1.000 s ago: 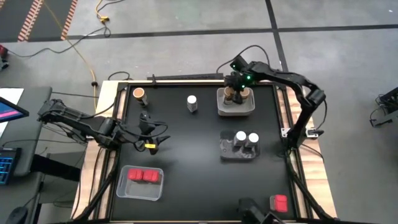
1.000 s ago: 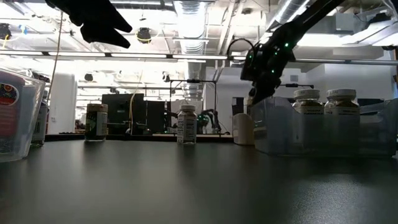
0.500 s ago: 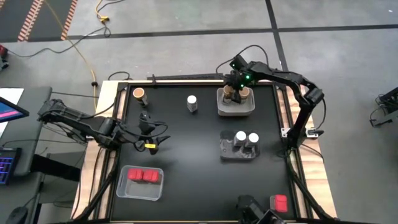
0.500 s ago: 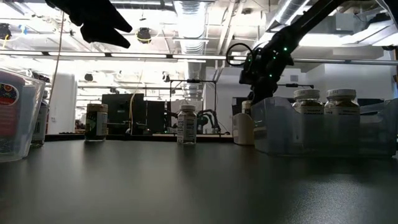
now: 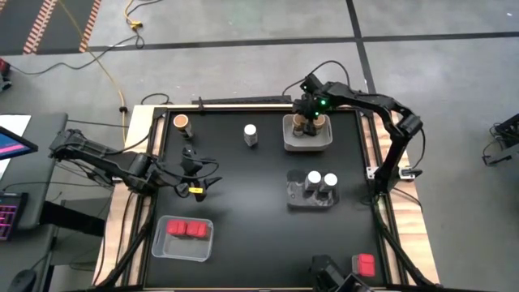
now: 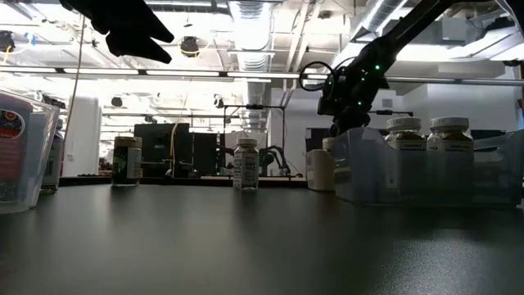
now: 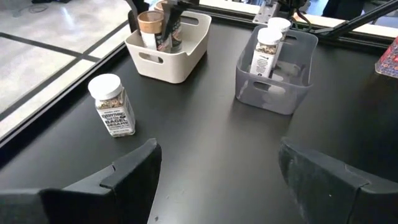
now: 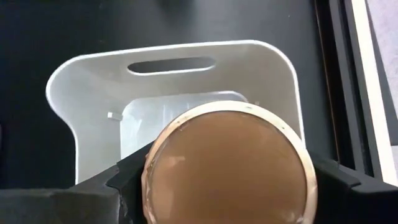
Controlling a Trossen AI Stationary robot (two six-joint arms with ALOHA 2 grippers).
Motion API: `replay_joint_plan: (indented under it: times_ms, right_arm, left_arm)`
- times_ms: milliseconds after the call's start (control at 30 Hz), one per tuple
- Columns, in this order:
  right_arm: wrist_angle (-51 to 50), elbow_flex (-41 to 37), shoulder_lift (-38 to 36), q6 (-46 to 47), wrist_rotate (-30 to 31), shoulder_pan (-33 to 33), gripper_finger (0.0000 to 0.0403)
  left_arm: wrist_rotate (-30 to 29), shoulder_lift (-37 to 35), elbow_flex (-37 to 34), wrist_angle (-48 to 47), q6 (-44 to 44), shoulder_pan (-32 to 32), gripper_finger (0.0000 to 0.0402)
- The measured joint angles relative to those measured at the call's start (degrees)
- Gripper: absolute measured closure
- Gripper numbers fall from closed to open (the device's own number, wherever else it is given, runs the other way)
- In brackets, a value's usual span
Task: Sort spices by type
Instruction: Put the bottom gold spice bottle in the gray bin
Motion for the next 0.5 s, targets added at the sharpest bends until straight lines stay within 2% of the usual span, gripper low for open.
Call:
replay_joint_plan:
  times_ms: [500]
  right_arm:
    - [0.8,0.0,0.0,2.6,0.1,0.0,0.0086]
  left_arm:
    - [0.0,0.0,0.0,0.0,-0.1,0.0,0.0093]
